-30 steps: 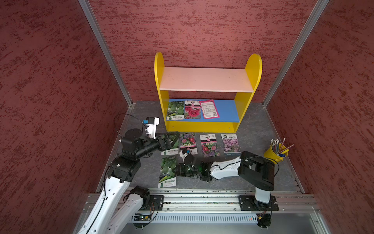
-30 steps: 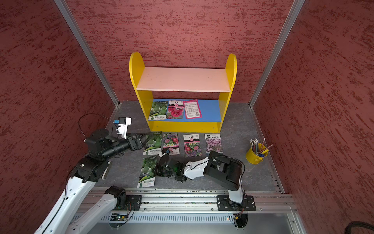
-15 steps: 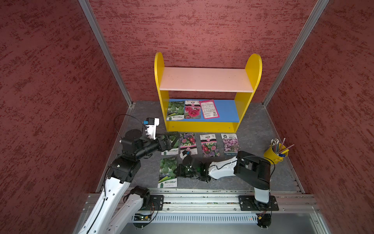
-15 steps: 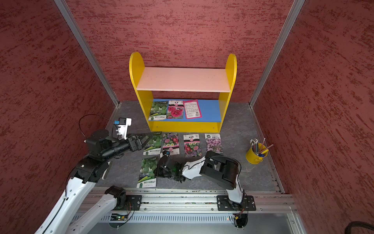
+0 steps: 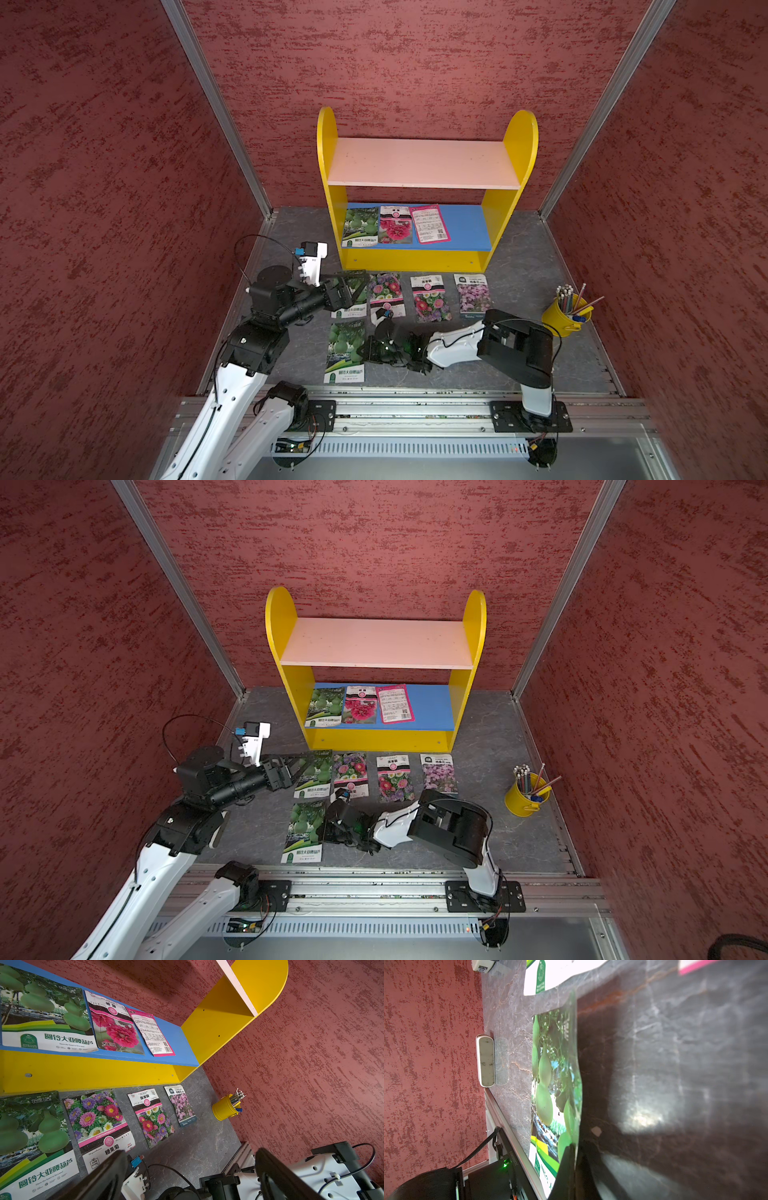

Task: Take the seed bag off the shelf
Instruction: Place the seed packet at the center of the board.

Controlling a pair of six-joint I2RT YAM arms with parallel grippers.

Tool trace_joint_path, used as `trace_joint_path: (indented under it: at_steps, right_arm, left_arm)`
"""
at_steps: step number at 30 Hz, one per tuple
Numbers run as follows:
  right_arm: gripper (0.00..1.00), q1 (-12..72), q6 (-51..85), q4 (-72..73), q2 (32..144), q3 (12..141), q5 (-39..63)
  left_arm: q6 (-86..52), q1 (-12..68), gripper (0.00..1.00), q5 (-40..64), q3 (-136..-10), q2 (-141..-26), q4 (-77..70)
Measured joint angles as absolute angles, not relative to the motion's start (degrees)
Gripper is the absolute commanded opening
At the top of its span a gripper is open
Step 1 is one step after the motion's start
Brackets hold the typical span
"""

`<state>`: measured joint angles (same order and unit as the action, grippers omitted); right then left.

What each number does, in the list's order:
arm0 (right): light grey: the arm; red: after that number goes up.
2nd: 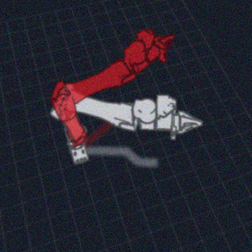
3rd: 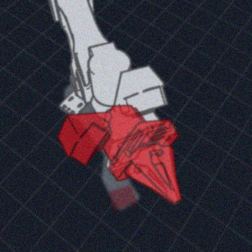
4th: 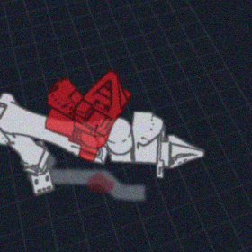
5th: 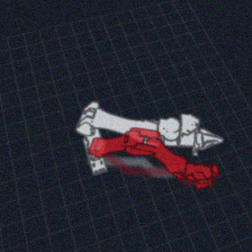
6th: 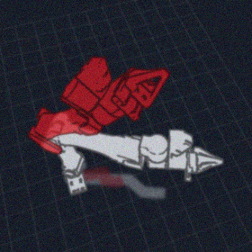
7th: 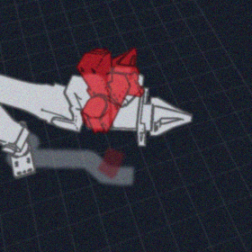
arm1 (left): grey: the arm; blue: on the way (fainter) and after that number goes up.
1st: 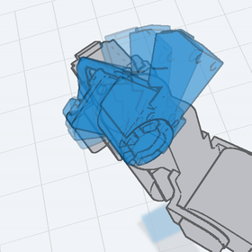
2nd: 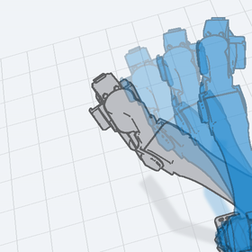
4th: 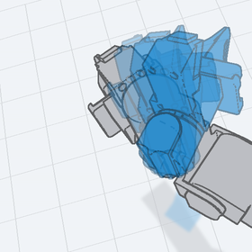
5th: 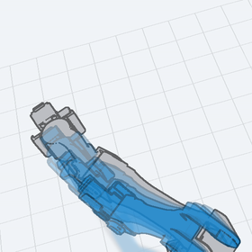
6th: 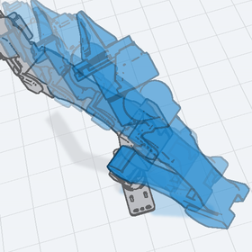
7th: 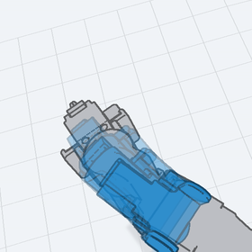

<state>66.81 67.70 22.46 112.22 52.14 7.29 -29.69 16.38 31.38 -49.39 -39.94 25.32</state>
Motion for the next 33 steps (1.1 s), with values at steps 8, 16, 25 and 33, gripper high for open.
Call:
trace_joint_path:
  at_steps: [8, 16, 25, 33]
  right_arm:
    - [0.20, 66.8, 68.6, 23.4, 112.5, 52.1, 7.3]
    - [0.28, 66.8, 69.0, 24.6, 112.1, 51.4, 6.8]
    - [0.34, 66.8, 68.6, 20.9, 108.6, 49.5, 3.6]
    - [0.44, 66.6, 64.9, 18.7, 103.4, 44.8, 2.0]
  left_arm:
    - [-29.7, 16.4, 1.00, 31.4, -48.6, -39.7, 25.3]
    - [-29.7, 16.4, 1.00, 31.4, -48.5, -39.6, 25.3]
    - [-29.7, 16.4, 1.00, 31.4, -48.5, -39.5, 25.3]
    - [-29.7, 16.4, 1.00, 31.4, -47.7, -39.8, 24.8]
